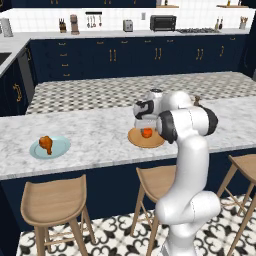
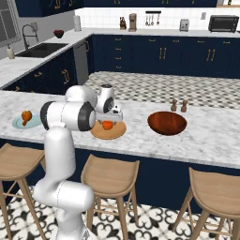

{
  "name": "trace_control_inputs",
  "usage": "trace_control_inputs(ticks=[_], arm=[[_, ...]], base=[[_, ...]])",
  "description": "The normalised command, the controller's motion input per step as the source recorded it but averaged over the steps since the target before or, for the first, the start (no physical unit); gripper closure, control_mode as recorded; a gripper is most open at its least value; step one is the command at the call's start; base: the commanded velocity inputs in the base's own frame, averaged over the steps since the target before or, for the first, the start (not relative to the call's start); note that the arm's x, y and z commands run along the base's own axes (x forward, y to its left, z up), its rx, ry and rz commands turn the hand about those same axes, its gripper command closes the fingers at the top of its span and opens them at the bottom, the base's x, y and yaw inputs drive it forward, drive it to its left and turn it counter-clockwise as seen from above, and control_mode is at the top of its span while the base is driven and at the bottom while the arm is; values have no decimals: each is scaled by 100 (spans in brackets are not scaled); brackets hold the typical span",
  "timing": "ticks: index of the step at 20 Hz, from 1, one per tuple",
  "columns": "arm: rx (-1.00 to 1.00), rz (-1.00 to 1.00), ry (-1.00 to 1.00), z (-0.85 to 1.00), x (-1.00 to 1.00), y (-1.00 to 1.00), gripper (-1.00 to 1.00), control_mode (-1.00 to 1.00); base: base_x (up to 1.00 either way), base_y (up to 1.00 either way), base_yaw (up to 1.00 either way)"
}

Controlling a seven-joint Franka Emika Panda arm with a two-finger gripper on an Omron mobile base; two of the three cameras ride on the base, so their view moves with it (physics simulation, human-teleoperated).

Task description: Pick the chicken drumstick and squash from their plates and place them in the bowl. Then put the bowl in the fridge.

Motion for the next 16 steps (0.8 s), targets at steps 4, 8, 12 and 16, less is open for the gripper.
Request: trace_control_inputs(ticks=[4, 8, 12, 16], arm=[[0, 0, 0, -26, 2, 1, -100, -100], [0, 0, 0, -33, 34, 0, -100, -100], [0, 0, 0, -13, 16, 0, 100, -100], [1, 0, 1, 4, -40, -9, 100, -100]], base=[[0, 0, 0], [0, 0, 0], [0, 0, 0], [0, 0, 0]])
